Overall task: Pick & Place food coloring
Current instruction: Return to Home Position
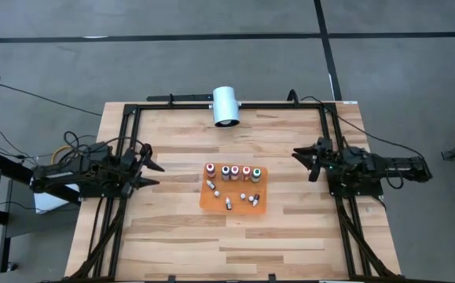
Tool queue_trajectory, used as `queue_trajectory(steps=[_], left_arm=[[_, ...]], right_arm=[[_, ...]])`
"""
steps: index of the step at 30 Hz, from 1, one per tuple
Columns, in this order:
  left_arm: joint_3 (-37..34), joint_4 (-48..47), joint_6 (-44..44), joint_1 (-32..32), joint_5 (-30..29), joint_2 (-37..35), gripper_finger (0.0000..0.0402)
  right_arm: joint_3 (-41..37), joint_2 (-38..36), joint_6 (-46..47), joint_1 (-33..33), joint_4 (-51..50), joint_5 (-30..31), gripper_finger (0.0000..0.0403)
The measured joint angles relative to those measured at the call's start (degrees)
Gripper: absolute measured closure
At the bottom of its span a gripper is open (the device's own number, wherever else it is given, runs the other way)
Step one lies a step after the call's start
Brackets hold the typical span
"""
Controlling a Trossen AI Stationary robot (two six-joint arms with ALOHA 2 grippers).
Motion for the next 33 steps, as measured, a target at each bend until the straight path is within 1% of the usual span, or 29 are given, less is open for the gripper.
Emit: queue_trajectory(steps=[4, 10, 15, 19, 33], left_arm=[[0.0, -0.6, 0.1, 0.6, -0.4, 0.0, 0.0196], [0.0, -2.9, -0.6, 0.8, -4.6, 0.0, 0.0196], [0.0, -4.2, -3.6, 0.8, -4.5, 0.0, 0.0196], [0.0, -6.6, -3.4, 0.8, -4.5, 0.0, 0.0196], [0.0, -21.5, -3.7, 0.8, -4.5, 0.0, 0.0196]], right_arm=[[0.0, 0.0, 0.2, 0.1, 0.2, 0.0, 0.0294], [0.0, 0.0, 3.0, 0.1, 0.1, 0.2, 0.0294], [0.0, 0.0, 3.0, 0.1, 0.1, 0.2, 0.0294], [0.0, 0.0, 3.0, 0.1, 0.1, 0.2, 0.0294], [0.0, 0.0, 3.0, 0.1, 0.1, 0.2, 0.0294]])
